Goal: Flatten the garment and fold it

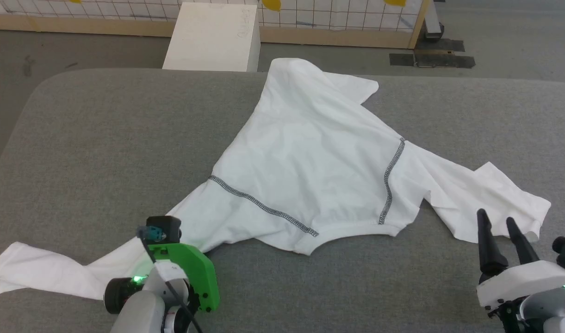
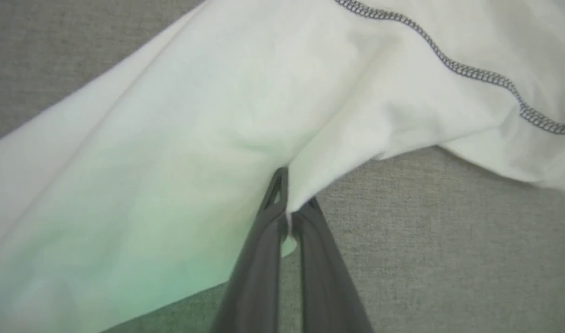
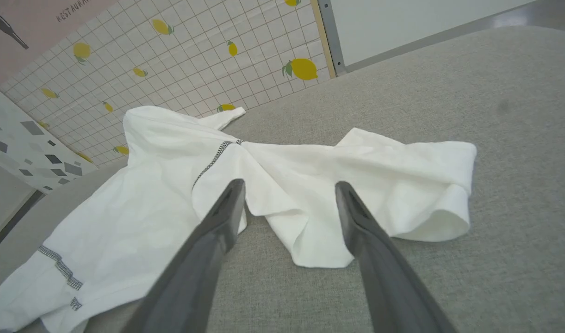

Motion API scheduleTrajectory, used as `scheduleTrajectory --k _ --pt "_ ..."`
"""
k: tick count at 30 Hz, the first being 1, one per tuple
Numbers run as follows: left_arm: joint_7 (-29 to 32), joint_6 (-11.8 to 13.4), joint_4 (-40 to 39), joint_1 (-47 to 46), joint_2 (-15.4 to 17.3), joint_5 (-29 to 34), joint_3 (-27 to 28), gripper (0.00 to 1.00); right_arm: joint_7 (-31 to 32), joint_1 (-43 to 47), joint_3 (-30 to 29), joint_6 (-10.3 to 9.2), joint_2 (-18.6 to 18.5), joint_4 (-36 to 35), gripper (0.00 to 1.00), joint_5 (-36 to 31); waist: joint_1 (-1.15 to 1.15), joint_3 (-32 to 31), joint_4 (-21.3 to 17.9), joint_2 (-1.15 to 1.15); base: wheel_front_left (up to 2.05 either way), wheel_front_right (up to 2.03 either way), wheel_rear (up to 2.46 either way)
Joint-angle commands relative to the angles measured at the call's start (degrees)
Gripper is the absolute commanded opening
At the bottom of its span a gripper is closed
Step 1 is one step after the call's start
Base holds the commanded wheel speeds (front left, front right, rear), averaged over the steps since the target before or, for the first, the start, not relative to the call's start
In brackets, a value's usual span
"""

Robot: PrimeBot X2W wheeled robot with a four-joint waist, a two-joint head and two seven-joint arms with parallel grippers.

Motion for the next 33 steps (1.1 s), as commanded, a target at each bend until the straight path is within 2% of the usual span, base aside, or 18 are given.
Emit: scheduleTrajectory --k 1,5,12,16,25,26,27,28,33 --pt "-1.20 0.49 0.00 0.69 -0.60 -1.12 0.53 0.00 1.29 -0.42 0.31 -0.09 0.00 0.25 1.00 -0.27 0.00 -0.09 0.19 0.00 0.00 0.00 0.00" --pt "-7.29 1.87 -5.21 2.45 -1.13 -3.53 4.15 0.00 12.65 -1.45 2.70 -0.09 0.00 0.02 1.00 -1.87 0.00 0.22 0.71 0.00 0.00 0.00 0.00" --pt "-9.52 2.46 -10.91 4.45 -1.59 -4.19 4.22 0.00 27.05 -9.51 4.06 -0.09 0.00 1.41 1.00 -7.54 0.00 2.84 1.88 0.00 0.00 0.00 0.00" --pt "-9.49 2.60 -11.56 4.20 -1.84 -4.40 3.56 0.00 30.04 -14.49 4.24 -0.09 0.00 5.34 1.00 -10.03 0.00 4.63 2.39 0.00 0.00 0.00 0.00" --pt "-10.22 2.57 -11.39 2.48 -2.15 -4.68 2.55 0.00 28.62 -20.93 5.44 -0.09 0.00 12.57 1.00 -14.22 0.00 7.75 3.39 0.00 0.00 0.00 0.00" --pt "-10.33 2.57 -11.26 2.34 -2.15 -4.70 2.49 0.00 28.63 -21.32 5.42 -0.09 0.00 13.24 0.64 -14.43 0.00 7.88 3.45 0.00 0.00 0.00 0.00" --pt "-10.40 2.56 -11.19 2.22 -2.16 -4.70 2.42 0.00 28.33 -21.62 5.45 -0.09 0.01 13.47 0.45 -14.75 0.00 8.03 3.51 0.00 0.00 0.00 0.00" --pt "-10.48 2.54 -11.09 2.07 -2.16 -4.69 2.33 0.00 28.01 -21.94 5.45 -0.09 0.01 13.74 0.00 -14.91 0.00 8.14 3.57 0.00 0.00 0.00 0.00" --pt "-11.09 2.48 -10.56 1.96 -2.03 -4.75 2.20 0.00 27.18 -22.29 5.73 -0.09 0.01 14.01 0.00 -14.94 0.00 7.14 3.27 0.00 0.00 0.00 0.00"
